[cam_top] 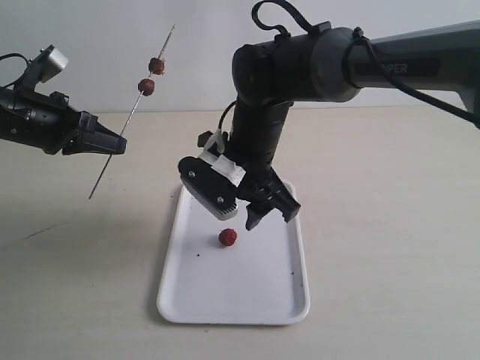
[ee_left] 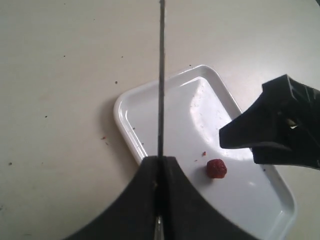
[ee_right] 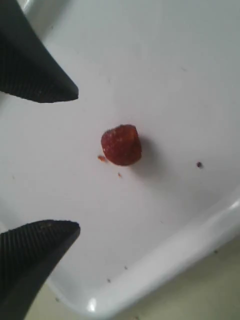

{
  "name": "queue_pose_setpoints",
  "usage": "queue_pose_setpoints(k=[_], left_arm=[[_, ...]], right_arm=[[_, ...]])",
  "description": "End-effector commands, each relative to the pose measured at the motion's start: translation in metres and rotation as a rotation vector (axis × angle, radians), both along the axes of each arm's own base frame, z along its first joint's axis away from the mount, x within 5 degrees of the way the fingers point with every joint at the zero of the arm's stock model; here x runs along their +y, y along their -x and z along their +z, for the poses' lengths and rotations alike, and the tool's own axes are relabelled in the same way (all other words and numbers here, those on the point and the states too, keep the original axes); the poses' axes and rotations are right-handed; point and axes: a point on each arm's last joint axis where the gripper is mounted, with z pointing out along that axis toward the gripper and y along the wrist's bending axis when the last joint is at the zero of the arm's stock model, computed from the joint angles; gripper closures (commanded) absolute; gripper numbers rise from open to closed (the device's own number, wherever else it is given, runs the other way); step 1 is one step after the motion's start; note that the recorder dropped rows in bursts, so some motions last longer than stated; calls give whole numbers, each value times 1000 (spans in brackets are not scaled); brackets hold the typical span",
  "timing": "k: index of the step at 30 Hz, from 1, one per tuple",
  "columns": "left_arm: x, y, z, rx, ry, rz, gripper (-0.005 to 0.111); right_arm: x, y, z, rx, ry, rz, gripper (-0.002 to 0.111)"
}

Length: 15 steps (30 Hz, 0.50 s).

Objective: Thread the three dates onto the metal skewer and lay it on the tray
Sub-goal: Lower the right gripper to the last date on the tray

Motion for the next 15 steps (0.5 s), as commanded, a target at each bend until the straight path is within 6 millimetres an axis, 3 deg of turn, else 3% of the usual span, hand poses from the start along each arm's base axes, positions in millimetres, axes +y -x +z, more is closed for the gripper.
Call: queue_pose_setpoints(k=[1,6,15], left_arm=[[1,0,4,-13,2,-4,107],[1,0,4,-13,0,-5,107],[1,0,4,-13,-1,-4,107]], right_arm=[[6,0,1,-39,-46,162,43],[7,-1,-19,-10,-17,245,43],[8,-3,-26,-18,-15,256,43]])
